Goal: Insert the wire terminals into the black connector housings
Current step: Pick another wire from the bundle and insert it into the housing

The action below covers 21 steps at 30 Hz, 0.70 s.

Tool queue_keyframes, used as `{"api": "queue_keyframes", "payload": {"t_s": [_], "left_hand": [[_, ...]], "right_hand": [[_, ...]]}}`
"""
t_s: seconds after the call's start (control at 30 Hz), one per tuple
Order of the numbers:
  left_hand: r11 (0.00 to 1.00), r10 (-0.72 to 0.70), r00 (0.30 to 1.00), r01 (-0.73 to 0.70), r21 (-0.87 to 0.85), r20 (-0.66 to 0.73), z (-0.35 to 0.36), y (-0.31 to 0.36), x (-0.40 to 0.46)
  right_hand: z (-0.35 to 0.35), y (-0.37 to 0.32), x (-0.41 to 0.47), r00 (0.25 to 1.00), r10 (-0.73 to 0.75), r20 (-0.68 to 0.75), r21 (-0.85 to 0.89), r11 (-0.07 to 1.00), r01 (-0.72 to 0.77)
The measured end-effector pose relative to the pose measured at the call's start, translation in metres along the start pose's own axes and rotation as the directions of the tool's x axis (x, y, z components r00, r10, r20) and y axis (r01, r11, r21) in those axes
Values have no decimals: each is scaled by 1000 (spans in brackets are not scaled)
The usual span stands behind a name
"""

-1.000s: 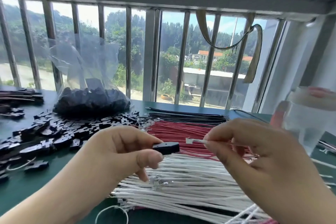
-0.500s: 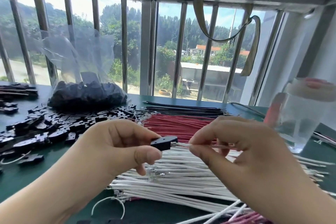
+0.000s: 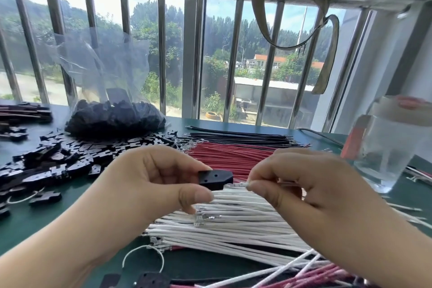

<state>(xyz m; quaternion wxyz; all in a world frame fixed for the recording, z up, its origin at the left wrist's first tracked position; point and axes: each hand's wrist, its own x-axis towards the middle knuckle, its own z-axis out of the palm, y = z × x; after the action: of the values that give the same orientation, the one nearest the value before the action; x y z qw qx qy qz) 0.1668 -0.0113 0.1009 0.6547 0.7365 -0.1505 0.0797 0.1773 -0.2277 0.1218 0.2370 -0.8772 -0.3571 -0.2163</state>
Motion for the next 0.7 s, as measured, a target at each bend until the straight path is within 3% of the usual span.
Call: {"api": "queue_keyframes", "payload": {"t_s": [0.2, 0.4, 0.7], "left_hand": [[998, 36, 999, -37, 58, 20, 1, 0, -1], [998, 23, 999, -26, 63, 43, -1, -1, -1], [997, -69, 992, 64, 48, 108, -6, -2, 1]], "right_hand": [[0, 3, 0, 998, 33, 53, -6, 999, -32], [-2, 4, -1, 991, 82, 102, 200, 975, -101], [1, 2, -1, 995, 68, 76, 184, 980, -81]]}}
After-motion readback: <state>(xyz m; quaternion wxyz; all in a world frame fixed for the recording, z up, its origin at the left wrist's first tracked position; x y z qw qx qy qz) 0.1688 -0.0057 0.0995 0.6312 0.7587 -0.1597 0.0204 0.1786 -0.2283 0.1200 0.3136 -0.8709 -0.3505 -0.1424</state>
